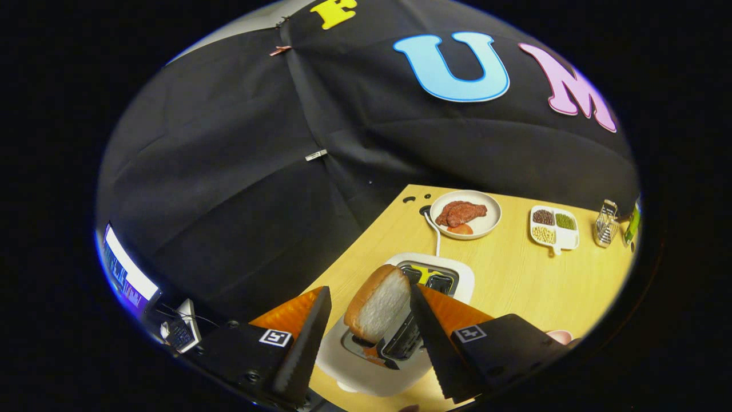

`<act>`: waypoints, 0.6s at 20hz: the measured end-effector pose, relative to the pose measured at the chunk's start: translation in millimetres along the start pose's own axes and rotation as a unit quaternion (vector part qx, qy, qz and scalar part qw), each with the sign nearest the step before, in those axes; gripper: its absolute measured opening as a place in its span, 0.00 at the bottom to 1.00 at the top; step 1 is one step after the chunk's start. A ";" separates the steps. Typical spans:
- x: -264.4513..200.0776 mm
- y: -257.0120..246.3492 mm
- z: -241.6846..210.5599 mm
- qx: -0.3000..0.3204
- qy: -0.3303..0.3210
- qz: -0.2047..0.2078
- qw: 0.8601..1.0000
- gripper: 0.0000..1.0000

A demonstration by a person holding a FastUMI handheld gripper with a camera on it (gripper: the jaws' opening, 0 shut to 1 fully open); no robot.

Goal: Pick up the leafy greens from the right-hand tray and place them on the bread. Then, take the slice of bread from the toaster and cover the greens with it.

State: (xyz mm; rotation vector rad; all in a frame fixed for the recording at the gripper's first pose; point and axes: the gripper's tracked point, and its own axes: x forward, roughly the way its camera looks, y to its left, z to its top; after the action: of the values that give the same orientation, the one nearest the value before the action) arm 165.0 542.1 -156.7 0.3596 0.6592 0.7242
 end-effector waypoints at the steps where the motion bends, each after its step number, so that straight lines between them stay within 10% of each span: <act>1: 7.3 -5.6 -5.5 0.007 0.010 -0.005 1.000 0.87; 4: 8.0 -7.5 -10.4 0.022 0.021 -0.006 1.000 0.78; 9: 7.8 -13.6 -13.2 0.040 0.024 -0.025 0.999 0.15; 12: 0.4 -11.9 -4.5 0.043 0.012 -0.028 0.999 0.10</act>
State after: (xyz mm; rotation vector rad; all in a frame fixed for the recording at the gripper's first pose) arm 168.0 534.3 -166.4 0.4106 0.7212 0.6489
